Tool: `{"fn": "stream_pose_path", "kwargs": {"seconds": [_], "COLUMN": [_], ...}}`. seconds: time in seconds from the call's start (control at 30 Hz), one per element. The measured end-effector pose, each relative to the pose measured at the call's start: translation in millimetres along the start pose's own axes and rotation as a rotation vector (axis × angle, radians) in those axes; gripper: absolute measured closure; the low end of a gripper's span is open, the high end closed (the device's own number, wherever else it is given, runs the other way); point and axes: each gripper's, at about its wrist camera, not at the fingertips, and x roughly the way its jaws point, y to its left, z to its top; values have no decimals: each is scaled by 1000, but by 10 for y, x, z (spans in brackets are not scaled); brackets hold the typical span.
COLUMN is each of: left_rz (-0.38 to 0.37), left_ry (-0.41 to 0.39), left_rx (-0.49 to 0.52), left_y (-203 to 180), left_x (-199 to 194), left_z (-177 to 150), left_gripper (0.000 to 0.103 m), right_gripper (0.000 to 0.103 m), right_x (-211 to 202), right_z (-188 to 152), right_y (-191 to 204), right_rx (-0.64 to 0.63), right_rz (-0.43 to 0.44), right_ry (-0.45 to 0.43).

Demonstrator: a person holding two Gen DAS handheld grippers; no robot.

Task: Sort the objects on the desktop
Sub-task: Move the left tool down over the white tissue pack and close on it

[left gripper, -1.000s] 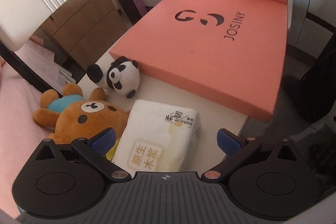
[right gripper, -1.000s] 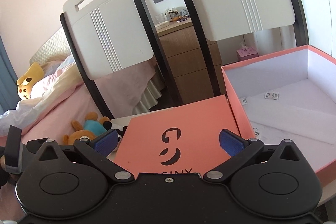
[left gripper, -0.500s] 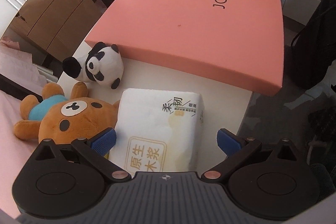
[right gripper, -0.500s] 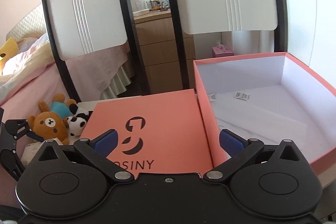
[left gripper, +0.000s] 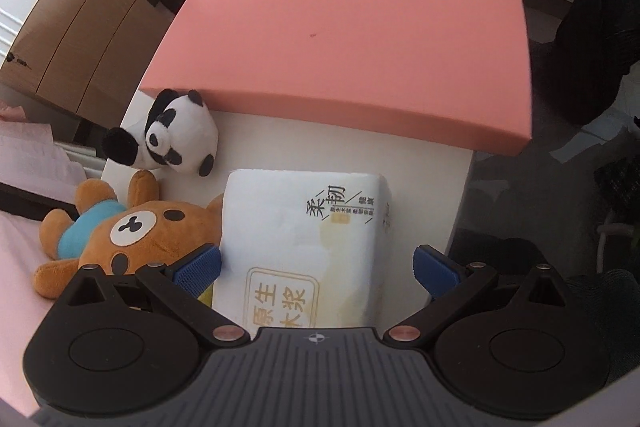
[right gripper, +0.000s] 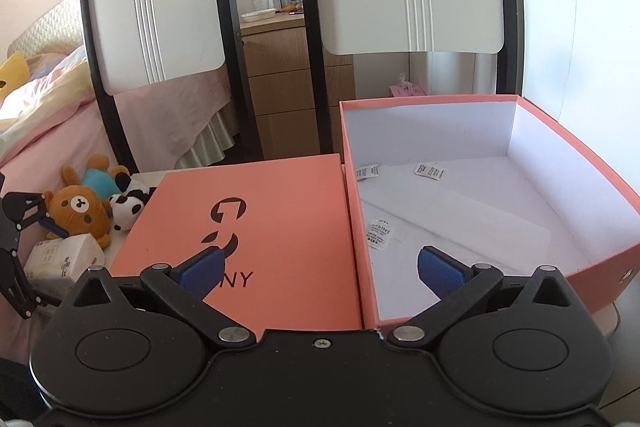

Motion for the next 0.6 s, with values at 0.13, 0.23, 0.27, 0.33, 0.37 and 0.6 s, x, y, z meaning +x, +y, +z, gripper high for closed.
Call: {"fn": "stream_pose_path", "kwargs": {"seconds": [0.13, 0.23, 0.27, 0.33, 0.37, 0.6], "left_rz": [1, 6, 5, 10, 7, -32], "left_ry": [17, 32, 36, 53, 62, 94], "left_rx": [40, 64, 72, 97, 103, 115], "left_y": [-39, -23, -15, -3, 10, 96], "left_x": [39, 81, 91, 103, 99, 107], "left_z": [42, 62, 68, 75, 79, 52], "left_gripper": [1, 3, 3, 5, 6, 6], "right_gripper": [0, 0, 0, 0, 0, 0], "right_x": [0, 16, 20, 28, 32, 63], "right_z": [-49, -73, -79, -83, -88, -106], "right_y": [53, 72, 80, 100, 106, 178], "right_rx": [-35, -44, -49, -60, -64, -95], "right_rz": [1, 8, 9, 7, 6, 20], "right_ry": [8, 19, 21, 25, 27, 36]}}
